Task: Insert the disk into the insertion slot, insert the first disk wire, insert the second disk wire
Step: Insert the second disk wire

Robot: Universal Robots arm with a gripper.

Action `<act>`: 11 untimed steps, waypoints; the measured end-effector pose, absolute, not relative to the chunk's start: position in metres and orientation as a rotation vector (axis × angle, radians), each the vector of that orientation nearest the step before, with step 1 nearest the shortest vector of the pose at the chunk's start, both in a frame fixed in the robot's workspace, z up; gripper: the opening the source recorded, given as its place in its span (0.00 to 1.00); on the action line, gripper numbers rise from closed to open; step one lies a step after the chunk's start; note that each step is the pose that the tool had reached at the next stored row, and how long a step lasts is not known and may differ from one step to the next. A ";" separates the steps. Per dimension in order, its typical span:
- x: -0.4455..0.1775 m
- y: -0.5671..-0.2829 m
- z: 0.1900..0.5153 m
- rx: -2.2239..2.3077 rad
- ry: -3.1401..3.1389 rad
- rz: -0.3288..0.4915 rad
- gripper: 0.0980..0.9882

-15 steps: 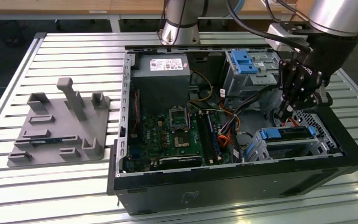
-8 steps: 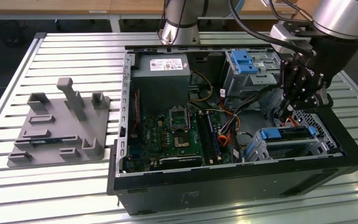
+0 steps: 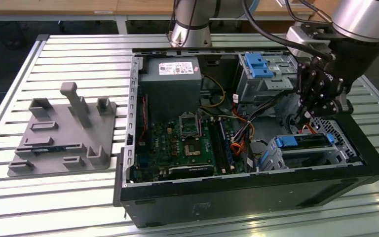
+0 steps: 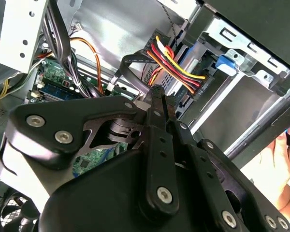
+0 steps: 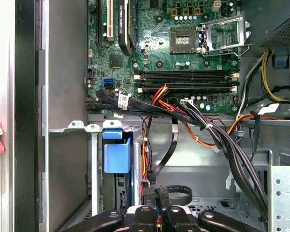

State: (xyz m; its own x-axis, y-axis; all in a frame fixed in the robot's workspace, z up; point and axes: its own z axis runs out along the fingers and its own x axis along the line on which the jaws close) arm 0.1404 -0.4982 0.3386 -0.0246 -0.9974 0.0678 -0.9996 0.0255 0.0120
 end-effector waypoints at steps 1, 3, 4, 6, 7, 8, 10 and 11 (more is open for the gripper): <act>0.141 -0.499 0.339 2.157 -2.212 0.052 0.06; 0.141 -0.502 0.339 2.164 -2.219 0.036 0.06; 0.141 -0.503 0.339 2.166 -2.221 0.032 0.06; 0.141 -0.504 0.339 2.167 -2.222 0.029 0.06; 0.141 -0.504 0.339 2.167 -2.222 0.029 0.06; 0.141 -0.504 0.339 2.167 -2.222 0.029 0.06; 0.141 -0.504 0.339 2.167 -2.222 0.029 0.06; 0.141 -0.504 0.339 2.167 -2.222 0.029 0.06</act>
